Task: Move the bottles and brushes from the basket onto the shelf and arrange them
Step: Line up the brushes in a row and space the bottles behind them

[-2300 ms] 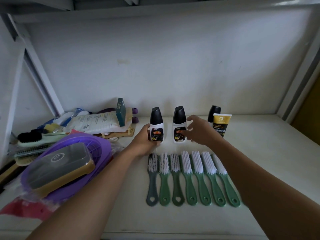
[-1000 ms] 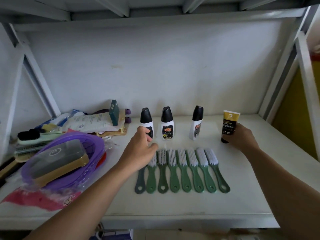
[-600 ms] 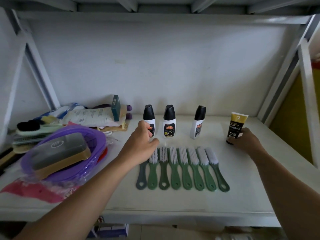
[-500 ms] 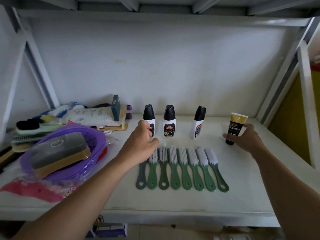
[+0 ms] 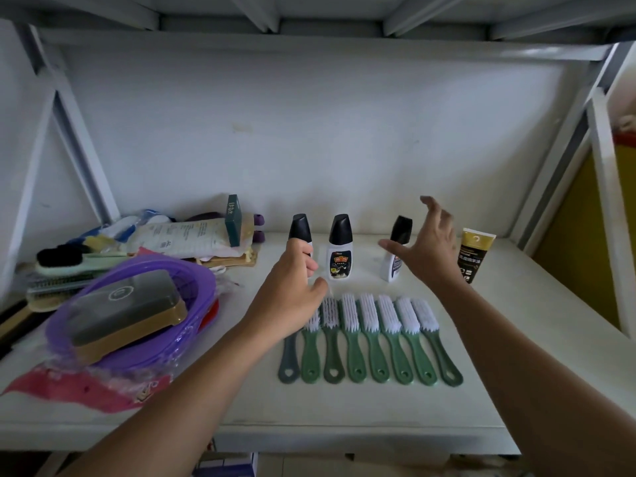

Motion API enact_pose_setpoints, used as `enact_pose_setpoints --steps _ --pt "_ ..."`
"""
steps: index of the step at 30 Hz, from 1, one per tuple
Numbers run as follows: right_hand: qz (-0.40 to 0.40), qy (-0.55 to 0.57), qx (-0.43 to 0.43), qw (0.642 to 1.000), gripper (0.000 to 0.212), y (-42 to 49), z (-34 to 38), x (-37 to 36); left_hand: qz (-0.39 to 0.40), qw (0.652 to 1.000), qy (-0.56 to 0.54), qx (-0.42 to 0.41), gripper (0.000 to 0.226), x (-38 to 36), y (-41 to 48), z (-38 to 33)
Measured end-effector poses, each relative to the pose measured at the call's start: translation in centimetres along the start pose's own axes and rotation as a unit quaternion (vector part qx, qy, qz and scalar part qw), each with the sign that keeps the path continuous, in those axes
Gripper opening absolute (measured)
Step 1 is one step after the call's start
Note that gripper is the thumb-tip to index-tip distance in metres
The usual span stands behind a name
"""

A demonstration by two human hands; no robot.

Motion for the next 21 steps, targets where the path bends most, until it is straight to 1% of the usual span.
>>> enact_pose_setpoints --steps 3,6,8,12,15,18,21 --pt "0.059 0.014 -0.060 0.996 0.104 0.5 -0.8 -2.6 -0.001 1.000 -0.002 -0.019 0.038 0.0 0.0 -0.2" --pt "0.097 0.006 -0.104 0.990 0.098 1.2 -1.9 -4.9 0.007 0.999 0.002 -0.037 0.038 -0.1 0.1 -0.5" --pt "0.121 0.025 -0.116 0.985 0.086 1.6 -2.6 -6.1 0.010 0.998 0.009 -0.053 0.039 0.0 0.3 -0.7" --pt "0.168 0.030 -0.129 0.977 0.050 2.3 -4.0 -7.4 0.014 0.997 0.032 -0.074 0.040 -0.3 0.5 -0.6" --pt "0.196 0.043 -0.138 0.970 0.034 2.8 -4.8 -7.7 0.016 0.996 0.040 -0.078 0.040 -0.5 0.6 -0.7" --pt "0.229 0.077 -0.148 0.959 0.027 3.2 -5.6 -7.9 0.024 0.996 0.046 -0.075 0.040 -0.6 0.6 -0.6" --pt "0.248 0.098 -0.138 0.954 0.032 3.4 -5.9 -8.1 0.033 0.995 0.053 -0.072 0.042 -0.7 0.5 -0.3"
Point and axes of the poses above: each hand's wrist, its own y-axis towards the middle knuckle, its own x-axis out of the back of the hand, z = x × y, the point moved 5 cm from there along y, towards the middle knuckle, and after that the axes turned 14 degrees about -x, right-handed, at the moved point
